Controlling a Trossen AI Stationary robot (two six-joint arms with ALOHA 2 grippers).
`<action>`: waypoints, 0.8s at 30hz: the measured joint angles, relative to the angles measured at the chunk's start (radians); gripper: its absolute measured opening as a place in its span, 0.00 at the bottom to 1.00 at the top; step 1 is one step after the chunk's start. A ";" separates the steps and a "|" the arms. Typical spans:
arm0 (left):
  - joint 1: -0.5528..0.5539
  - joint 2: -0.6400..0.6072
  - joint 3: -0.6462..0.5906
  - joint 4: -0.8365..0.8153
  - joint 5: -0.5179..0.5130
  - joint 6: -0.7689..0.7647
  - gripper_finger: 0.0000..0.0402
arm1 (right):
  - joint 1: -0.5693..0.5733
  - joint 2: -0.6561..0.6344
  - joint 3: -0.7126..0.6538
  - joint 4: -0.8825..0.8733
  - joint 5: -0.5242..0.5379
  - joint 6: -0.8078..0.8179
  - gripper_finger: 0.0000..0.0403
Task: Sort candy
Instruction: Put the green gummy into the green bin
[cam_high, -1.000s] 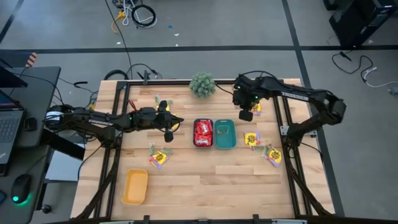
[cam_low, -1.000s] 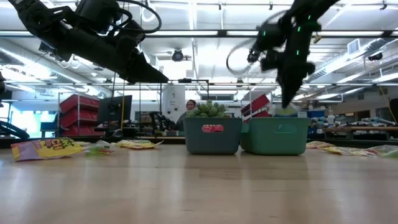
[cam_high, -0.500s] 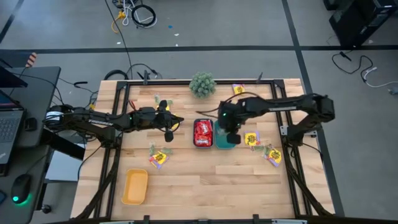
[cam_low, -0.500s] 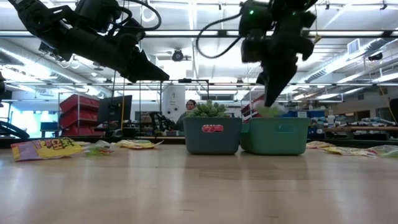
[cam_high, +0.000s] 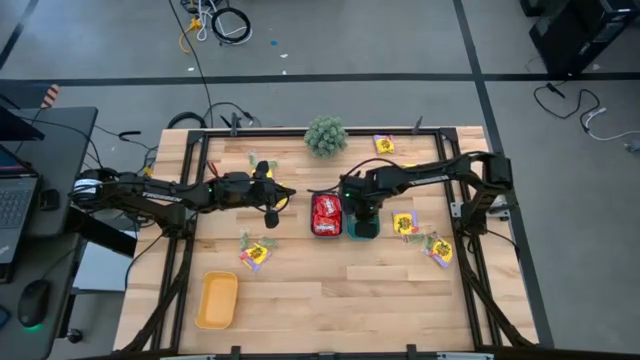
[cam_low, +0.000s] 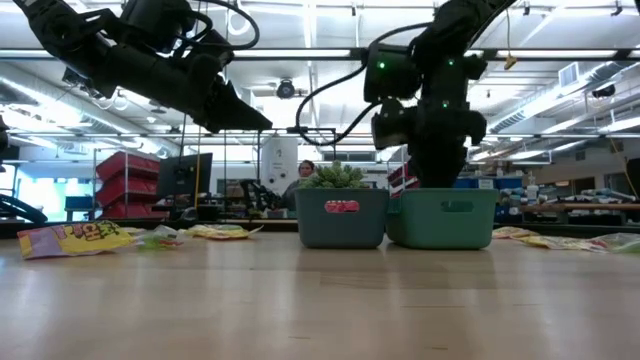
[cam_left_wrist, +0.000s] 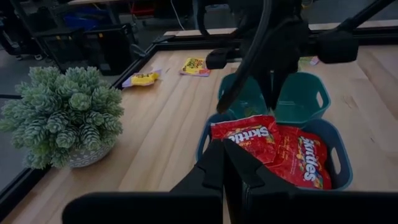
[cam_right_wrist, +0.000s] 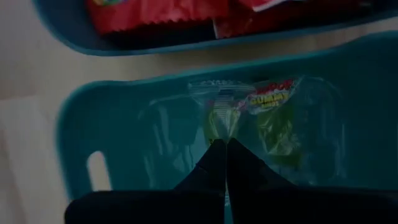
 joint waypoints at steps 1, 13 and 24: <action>0.000 0.000 0.000 0.000 0.000 0.000 0.00 | -0.002 0.006 0.000 0.001 0.000 0.000 0.00; 0.000 0.000 0.000 0.000 0.000 0.001 0.00 | -0.008 -0.004 0.000 0.013 0.140 0.033 0.09; 0.000 0.000 0.000 0.002 0.000 0.003 0.00 | 0.066 -0.227 0.000 -0.081 0.131 0.136 0.47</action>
